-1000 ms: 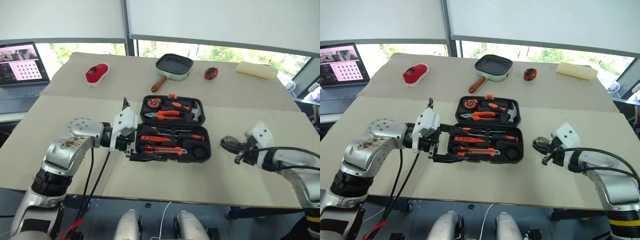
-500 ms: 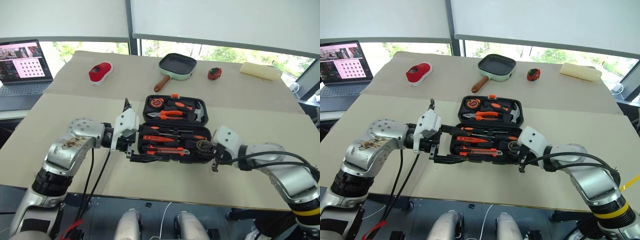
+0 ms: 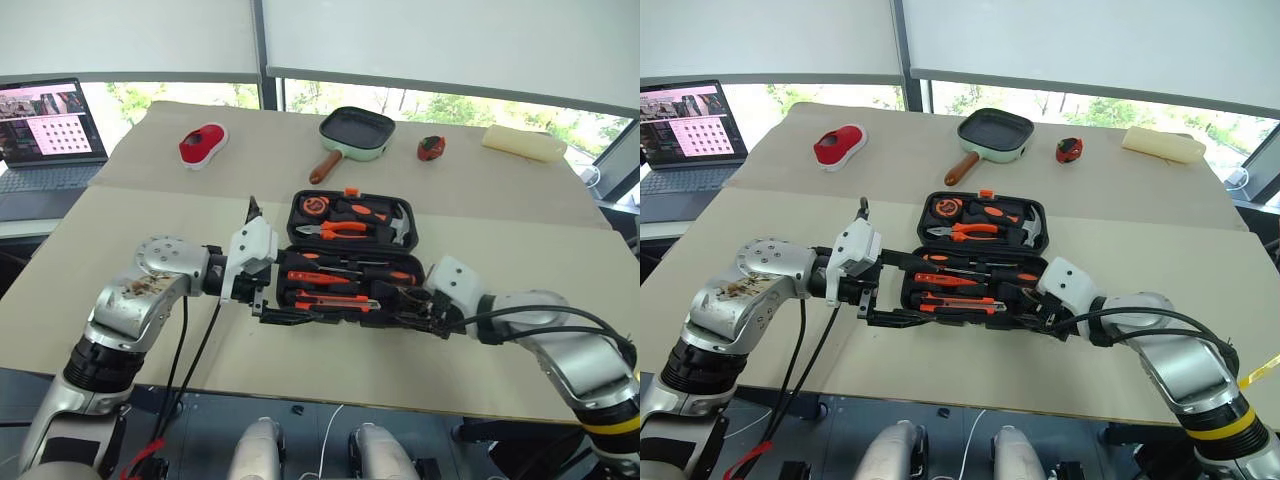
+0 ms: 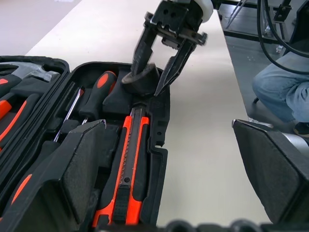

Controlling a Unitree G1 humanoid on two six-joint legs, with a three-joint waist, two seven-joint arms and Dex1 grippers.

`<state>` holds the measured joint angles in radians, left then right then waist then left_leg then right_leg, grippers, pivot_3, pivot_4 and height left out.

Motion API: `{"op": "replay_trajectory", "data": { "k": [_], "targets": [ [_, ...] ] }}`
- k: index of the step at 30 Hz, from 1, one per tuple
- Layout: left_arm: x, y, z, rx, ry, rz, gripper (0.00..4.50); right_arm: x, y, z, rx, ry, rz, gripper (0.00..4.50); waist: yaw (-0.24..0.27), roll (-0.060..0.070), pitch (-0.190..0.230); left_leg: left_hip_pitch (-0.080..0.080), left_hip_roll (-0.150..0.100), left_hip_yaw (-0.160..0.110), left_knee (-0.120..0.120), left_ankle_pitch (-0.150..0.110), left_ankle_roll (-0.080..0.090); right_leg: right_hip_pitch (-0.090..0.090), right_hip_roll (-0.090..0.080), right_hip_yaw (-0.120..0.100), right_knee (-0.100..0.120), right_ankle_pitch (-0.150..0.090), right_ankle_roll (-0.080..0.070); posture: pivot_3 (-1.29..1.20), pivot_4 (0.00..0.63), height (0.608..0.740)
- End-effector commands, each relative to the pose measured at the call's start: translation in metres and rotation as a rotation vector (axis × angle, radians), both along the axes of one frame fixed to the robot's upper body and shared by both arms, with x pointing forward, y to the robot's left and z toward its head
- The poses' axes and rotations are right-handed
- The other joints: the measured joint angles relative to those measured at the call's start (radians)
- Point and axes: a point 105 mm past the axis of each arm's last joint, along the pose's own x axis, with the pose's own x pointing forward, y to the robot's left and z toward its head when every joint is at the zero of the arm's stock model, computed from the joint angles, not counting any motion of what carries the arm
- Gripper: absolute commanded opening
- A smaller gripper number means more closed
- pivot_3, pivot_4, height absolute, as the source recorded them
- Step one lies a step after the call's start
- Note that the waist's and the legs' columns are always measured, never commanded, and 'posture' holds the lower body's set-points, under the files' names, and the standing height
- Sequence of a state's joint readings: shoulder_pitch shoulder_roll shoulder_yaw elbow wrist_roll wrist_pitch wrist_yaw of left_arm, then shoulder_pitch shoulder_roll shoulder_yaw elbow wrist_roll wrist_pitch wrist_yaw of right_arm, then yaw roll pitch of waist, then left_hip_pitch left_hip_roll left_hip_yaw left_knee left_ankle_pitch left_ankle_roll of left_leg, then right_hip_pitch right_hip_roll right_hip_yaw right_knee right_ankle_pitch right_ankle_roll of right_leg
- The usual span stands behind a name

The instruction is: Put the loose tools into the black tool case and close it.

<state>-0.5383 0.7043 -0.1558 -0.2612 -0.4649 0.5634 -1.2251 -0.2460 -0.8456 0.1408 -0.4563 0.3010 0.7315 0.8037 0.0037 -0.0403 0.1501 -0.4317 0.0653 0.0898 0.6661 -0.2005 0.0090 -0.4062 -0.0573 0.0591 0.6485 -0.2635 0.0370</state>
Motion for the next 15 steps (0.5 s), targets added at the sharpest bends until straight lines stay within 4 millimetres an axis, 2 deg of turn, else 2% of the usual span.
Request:
{"op": "replay_trajectory", "data": {
  "k": [1,2,5,12,15],
  "targets": [
    [0.0,0.001,0.007,-0.01,-0.051,0.0,4.5,-0.012,0.004,0.012,0.043,0.018,0.028,4.15,0.0,0.0,0.0,0.0,0.0,0.0,0.0,0.0,0.0,0.0,0.0,0.0,0.0,0.0,0.0,0.0,0.15,0.74],
    [0.001,0.002,0.007,-0.009,-0.054,0.005,4.5,-0.015,0.004,0.018,0.066,0.02,0.028,4.47,0.001,0.0,0.0,0.0,0.0,0.0,0.0,0.0,0.0,0.0,0.0,0.0,0.0,0.0,0.0,0.0,0.15,0.74],
    [0.003,0.004,0.006,-0.009,-0.059,0.015,4.5,-0.02,0.001,0.031,0.116,0.026,0.023,4.47,0.001,0.0,0.0,0.0,0.0,0.0,0.0,0.0,0.0,0.0,0.0,0.0,0.0,0.0,0.0,0.0,0.15,0.74],
    [0.004,0.005,0.006,-0.004,-0.068,0.032,4.5,-0.019,-0.008,0.027,0.107,0.021,-0.029,4.47,0.001,0.0,0.0,0.0,0.0,0.0,0.0,0.0,0.0,0.0,0.0,0.0,0.0,0.0,0.0,0.0,0.15,0.74],
    [0.018,0.023,-0.004,0.027,-0.056,0.137,4.5,-0.008,-0.024,0.037,0.156,-0.002,-0.112,4.47,0.0,0.0,0.0,0.0,0.0,0.0,0.0,0.0,0.0,0.0,0.0,0.0,0.0,0.0,0.0,0.0,0.15,0.74]
  ]
}}
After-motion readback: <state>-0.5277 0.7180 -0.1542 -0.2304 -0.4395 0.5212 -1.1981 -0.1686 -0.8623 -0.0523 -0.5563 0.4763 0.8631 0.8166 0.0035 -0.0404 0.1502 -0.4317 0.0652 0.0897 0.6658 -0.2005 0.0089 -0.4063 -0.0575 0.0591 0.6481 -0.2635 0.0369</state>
